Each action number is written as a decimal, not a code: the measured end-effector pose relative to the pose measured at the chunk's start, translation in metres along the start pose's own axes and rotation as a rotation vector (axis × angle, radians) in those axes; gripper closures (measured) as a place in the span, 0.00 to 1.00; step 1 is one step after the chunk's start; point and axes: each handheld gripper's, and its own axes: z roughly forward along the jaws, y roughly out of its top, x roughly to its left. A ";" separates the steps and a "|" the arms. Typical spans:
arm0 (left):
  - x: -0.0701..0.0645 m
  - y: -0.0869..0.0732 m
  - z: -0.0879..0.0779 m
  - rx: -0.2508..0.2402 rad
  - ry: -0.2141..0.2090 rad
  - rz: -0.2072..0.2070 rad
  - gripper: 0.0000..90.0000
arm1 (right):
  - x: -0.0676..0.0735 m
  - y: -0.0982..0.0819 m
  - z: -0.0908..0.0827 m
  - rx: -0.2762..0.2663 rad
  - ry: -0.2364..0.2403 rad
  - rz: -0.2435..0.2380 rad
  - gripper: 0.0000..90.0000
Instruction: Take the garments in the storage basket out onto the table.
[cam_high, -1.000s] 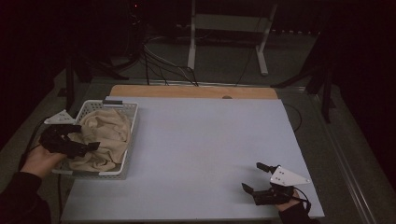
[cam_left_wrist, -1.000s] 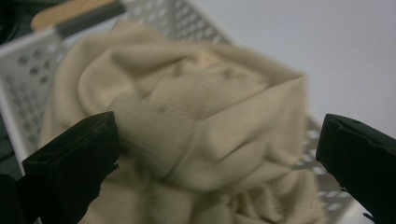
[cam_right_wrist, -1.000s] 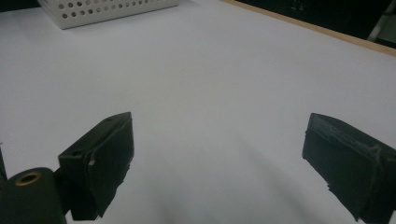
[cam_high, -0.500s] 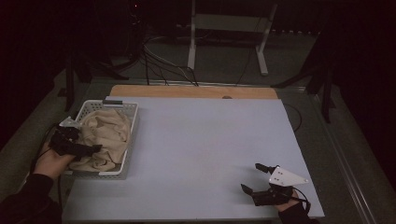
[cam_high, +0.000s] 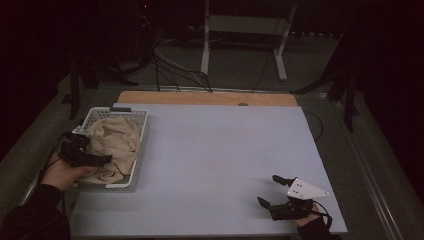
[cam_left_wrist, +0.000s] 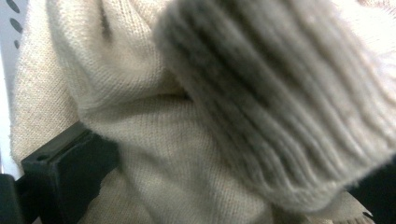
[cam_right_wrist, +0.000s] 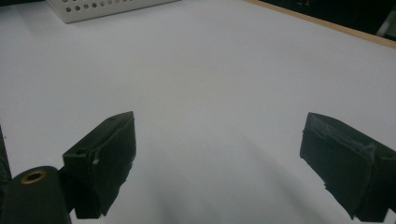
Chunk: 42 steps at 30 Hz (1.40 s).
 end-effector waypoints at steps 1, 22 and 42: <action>-0.001 -0.001 -0.001 0.000 -0.007 0.008 0.12 | 0.000 0.000 0.000 0.002 -0.002 0.001 0.12; -0.002 -0.009 -0.028 -0.180 0.024 -0.016 0.83 | -0.002 0.000 0.000 0.000 -0.013 0.013 0.12; -0.004 0.004 -0.087 -0.469 -0.031 -0.038 0.84 | -0.003 -0.001 -0.001 -0.007 -0.019 0.016 0.12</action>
